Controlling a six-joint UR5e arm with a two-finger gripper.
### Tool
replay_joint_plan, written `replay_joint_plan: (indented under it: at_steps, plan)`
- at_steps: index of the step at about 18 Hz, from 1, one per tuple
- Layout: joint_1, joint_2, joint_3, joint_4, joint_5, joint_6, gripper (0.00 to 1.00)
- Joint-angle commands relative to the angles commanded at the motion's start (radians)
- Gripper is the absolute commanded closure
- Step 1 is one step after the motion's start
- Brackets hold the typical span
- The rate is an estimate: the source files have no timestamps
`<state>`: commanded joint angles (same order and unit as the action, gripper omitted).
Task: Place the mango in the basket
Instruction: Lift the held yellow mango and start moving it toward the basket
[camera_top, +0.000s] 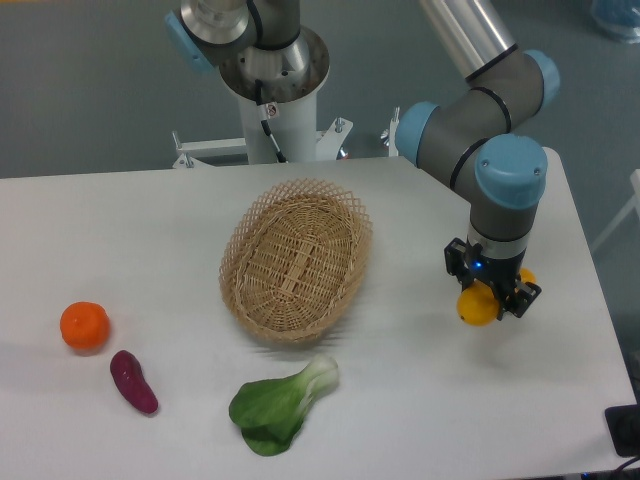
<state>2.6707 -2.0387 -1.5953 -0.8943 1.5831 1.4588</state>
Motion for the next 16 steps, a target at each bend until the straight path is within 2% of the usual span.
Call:
replay_joint_plan:
  at_steps: [9, 16]
  plan:
    - [-0.02, 0.006, 0.003, 0.0, 0.002, -0.04, 0.54]
    - [-0.054, 0.012, 0.003, -0.002, -0.005, -0.139, 0.54]
